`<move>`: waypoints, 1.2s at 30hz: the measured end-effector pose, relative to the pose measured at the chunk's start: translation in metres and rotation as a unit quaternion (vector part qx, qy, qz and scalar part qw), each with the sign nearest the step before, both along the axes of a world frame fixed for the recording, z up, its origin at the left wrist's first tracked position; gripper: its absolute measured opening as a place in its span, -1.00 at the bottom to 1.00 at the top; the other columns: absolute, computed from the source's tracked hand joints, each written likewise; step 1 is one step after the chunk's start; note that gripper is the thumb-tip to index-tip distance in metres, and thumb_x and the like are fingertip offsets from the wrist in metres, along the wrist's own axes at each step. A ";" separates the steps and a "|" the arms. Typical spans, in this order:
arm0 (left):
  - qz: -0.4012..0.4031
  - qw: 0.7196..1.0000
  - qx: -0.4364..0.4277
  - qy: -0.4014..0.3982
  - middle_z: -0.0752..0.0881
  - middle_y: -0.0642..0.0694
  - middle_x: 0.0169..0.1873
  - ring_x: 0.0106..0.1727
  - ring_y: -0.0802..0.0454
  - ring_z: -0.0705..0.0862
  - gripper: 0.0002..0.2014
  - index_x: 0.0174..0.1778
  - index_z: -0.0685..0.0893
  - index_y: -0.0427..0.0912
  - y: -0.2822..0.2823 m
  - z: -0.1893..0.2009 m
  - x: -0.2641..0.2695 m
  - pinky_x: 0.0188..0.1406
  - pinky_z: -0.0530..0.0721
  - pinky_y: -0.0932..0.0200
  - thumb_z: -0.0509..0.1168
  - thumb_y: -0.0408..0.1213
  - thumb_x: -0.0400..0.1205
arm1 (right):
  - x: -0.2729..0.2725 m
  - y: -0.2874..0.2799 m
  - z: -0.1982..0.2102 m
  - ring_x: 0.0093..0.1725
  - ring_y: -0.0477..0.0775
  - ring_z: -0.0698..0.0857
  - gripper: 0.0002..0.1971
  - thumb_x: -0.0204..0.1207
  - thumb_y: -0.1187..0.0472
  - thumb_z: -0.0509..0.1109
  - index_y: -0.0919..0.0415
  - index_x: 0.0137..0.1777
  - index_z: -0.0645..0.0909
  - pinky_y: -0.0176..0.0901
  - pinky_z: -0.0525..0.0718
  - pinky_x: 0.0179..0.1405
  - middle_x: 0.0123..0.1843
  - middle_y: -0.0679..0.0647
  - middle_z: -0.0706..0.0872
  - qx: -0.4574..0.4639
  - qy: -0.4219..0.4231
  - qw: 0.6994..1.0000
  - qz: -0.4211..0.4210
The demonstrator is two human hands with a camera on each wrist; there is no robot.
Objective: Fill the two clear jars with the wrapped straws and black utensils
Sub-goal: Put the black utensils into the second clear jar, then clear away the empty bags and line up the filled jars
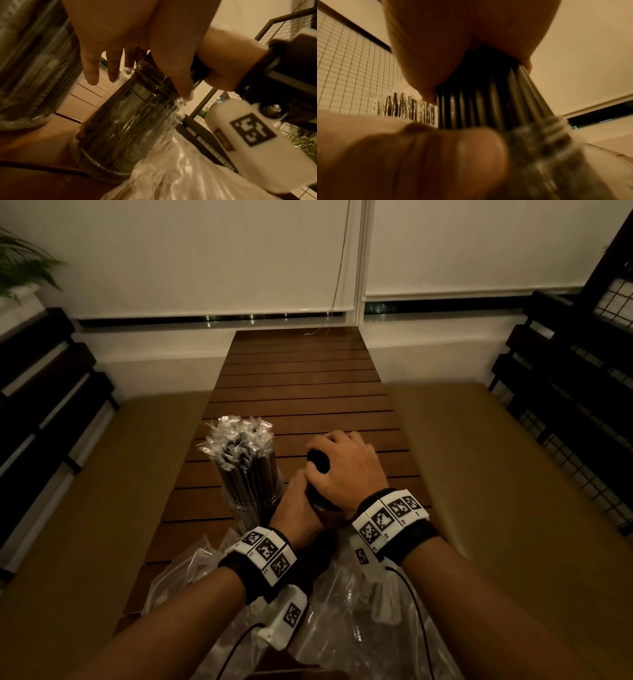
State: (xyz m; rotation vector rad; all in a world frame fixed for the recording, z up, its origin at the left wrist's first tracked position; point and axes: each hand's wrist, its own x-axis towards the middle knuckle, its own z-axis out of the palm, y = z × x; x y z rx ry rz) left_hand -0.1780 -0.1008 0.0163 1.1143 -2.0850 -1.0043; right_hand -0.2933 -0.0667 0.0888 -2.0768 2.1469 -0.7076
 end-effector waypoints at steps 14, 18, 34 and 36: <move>-0.012 0.998 -0.033 -0.060 0.58 0.19 0.08 0.02 0.44 0.55 -0.34 0.27 0.53 0.04 0.001 0.001 0.000 -0.23 0.48 0.63 0.41 0.28 0.31 | -0.004 0.002 -0.006 0.60 0.04 0.35 -0.54 0.64 -0.32 0.09 -0.21 0.43 0.51 0.27 0.28 0.48 0.57 -0.16 0.49 0.020 0.067 0.997 0.015; -0.033 0.994 -0.066 -0.086 0.50 0.27 0.00 -0.04 0.67 0.39 -0.53 0.25 0.55 0.02 0.001 0.004 -0.001 -0.06 0.44 0.66 0.44 0.06 0.46 | -0.003 0.006 -0.015 0.56 0.05 0.42 -0.52 0.65 -0.28 0.11 -0.14 0.46 0.52 0.19 0.33 0.45 0.54 -0.12 0.55 0.015 0.080 0.996 0.022; 0.003 0.998 0.057 -0.037 0.61 0.13 0.38 0.39 0.12 0.61 -0.08 0.45 0.42 0.14 0.006 0.018 0.007 0.36 0.67 -0.10 0.63 0.18 0.17 | -0.022 0.027 0.038 0.68 0.01 0.30 -0.55 0.69 -0.28 0.09 -0.16 0.44 0.54 0.34 0.24 0.63 0.56 -0.11 0.54 0.002 -0.109 0.994 0.007; 0.022 0.990 0.098 -0.098 0.43 -0.05 0.59 0.58 -0.06 0.45 0.12 0.65 0.20 -0.05 0.009 0.024 0.017 0.55 0.48 -0.15 0.59 0.23 0.24 | -0.034 0.047 0.053 0.58 0.00 0.44 -0.59 0.67 -0.27 0.12 -0.16 0.37 0.58 0.31 0.41 0.55 0.46 -0.12 0.63 -0.041 -0.148 0.988 -0.013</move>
